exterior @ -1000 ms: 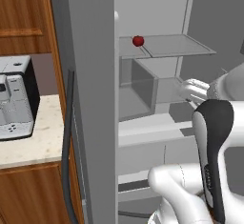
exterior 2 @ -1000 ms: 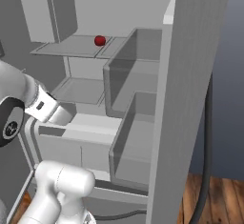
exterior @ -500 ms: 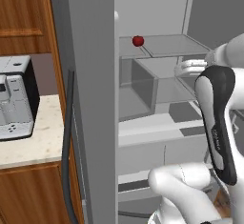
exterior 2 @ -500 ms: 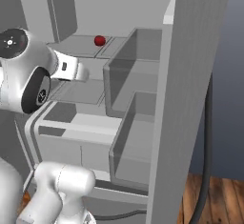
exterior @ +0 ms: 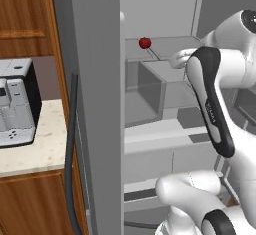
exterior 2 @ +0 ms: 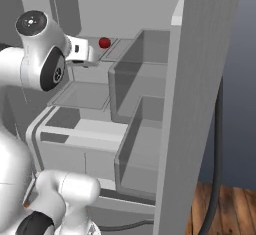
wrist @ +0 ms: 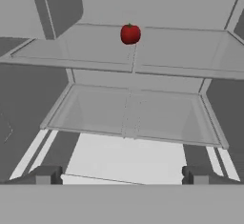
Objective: Place the cold items (tomato and tangerine) from the fridge in one tupperware on the dining counter. Place the warm items (hot dog and kebab skewer) in the stove area in another tupperware.
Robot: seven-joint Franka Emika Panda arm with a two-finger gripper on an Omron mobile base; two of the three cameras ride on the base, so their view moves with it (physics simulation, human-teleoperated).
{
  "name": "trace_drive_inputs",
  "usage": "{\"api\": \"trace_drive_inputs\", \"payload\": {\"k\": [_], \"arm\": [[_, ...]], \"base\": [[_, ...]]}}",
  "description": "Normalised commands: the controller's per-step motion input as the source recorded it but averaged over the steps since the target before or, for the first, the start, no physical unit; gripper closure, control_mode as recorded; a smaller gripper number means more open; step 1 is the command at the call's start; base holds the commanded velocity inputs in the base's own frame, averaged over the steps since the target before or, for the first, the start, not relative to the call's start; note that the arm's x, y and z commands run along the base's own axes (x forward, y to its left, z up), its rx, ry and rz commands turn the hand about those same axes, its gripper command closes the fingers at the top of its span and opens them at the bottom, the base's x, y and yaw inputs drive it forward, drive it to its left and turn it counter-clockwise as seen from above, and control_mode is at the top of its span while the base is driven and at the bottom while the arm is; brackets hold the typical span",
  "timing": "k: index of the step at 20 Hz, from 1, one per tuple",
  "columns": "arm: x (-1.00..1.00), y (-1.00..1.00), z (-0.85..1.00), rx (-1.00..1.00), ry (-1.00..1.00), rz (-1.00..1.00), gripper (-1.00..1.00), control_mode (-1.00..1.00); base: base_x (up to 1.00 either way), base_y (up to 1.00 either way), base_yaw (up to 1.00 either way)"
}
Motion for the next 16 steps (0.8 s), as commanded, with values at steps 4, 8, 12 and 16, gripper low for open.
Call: {"api": "trace_drive_inputs", "payload": {"k": [4,8,12,16], "arm": [[0.72,0.16,0.01,-0.02,0.01,-0.01,-1.00,-1.00],[0.68,0.04,0.00,0.00,0.06,0.00,-1.00,-1.00],[0.70,0.07,0.00,-0.02,0.05,0.00,-1.00,-1.00],[0.73,0.06,0.00,0.00,0.04,0.00,-1.00,-1.00]], "base": [[0.00,0.00,0.00],[0.00,0.00,0.00],[0.00,0.00,0.00],[0.00,0.00,0.00]]}}
